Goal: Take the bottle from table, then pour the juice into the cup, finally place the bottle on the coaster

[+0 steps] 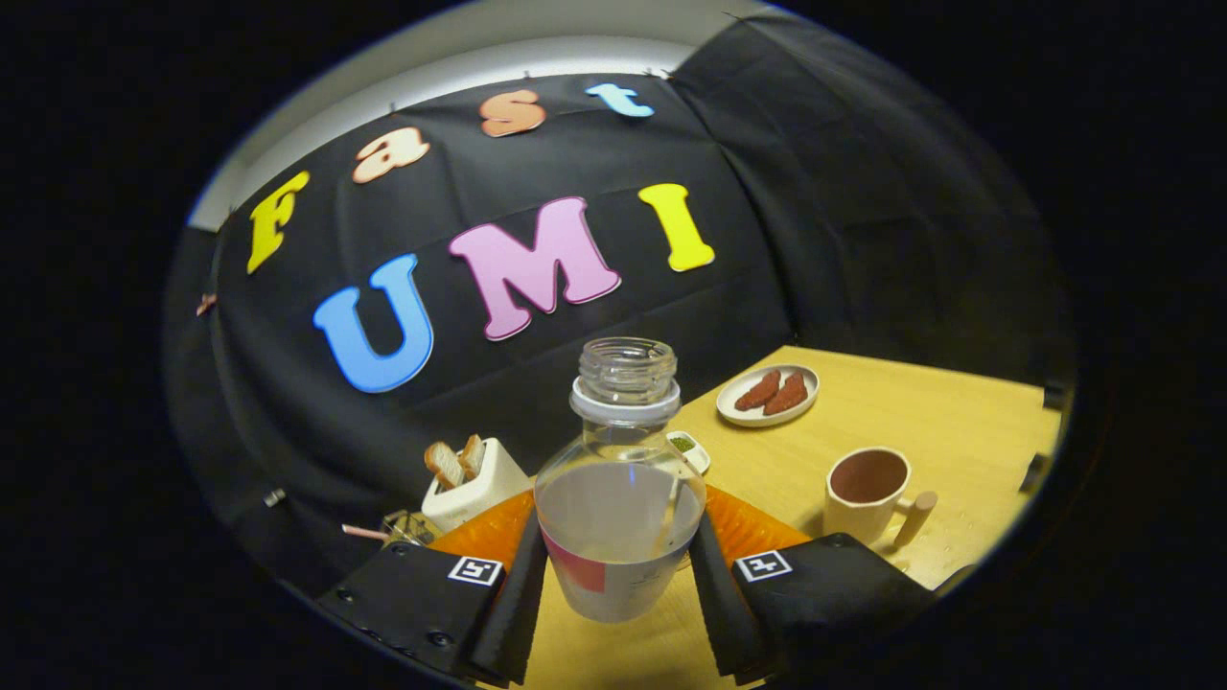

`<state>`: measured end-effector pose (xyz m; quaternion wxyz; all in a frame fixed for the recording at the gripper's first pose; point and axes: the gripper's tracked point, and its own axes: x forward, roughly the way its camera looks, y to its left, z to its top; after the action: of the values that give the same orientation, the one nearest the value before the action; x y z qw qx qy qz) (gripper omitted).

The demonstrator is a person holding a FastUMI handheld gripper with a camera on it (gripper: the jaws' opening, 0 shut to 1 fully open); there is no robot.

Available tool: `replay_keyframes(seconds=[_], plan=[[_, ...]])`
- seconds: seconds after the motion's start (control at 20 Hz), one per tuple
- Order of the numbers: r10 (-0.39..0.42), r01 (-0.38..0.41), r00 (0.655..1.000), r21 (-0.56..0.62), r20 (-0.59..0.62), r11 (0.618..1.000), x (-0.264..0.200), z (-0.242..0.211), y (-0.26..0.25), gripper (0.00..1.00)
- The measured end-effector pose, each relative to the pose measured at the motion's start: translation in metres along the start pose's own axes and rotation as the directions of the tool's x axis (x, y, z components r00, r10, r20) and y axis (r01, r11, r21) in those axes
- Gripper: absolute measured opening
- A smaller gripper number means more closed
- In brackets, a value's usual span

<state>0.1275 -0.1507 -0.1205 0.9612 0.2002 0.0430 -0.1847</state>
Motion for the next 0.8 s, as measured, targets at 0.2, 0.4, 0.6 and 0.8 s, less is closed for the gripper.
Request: replay_keyframes(seconds=[0.2, 0.4, 0.6, 0.8], plan=[[0.059, -0.058, 0.998, -0.181, 0.003, 0.982, 0.011, -0.009, 0.031, 0.73], [0.072, -0.064, 0.997, -0.322, 0.013, 0.945, 0.027, -0.014, 0.047, 0.73], [0.046, -0.028, 0.998, -0.432, 0.031, 0.902, 0.050, -0.020, 0.049, 0.73], [-0.025, 0.036, 0.999, -0.442, 0.032, 0.896, 0.082, -0.029, 0.034, 0.73]])
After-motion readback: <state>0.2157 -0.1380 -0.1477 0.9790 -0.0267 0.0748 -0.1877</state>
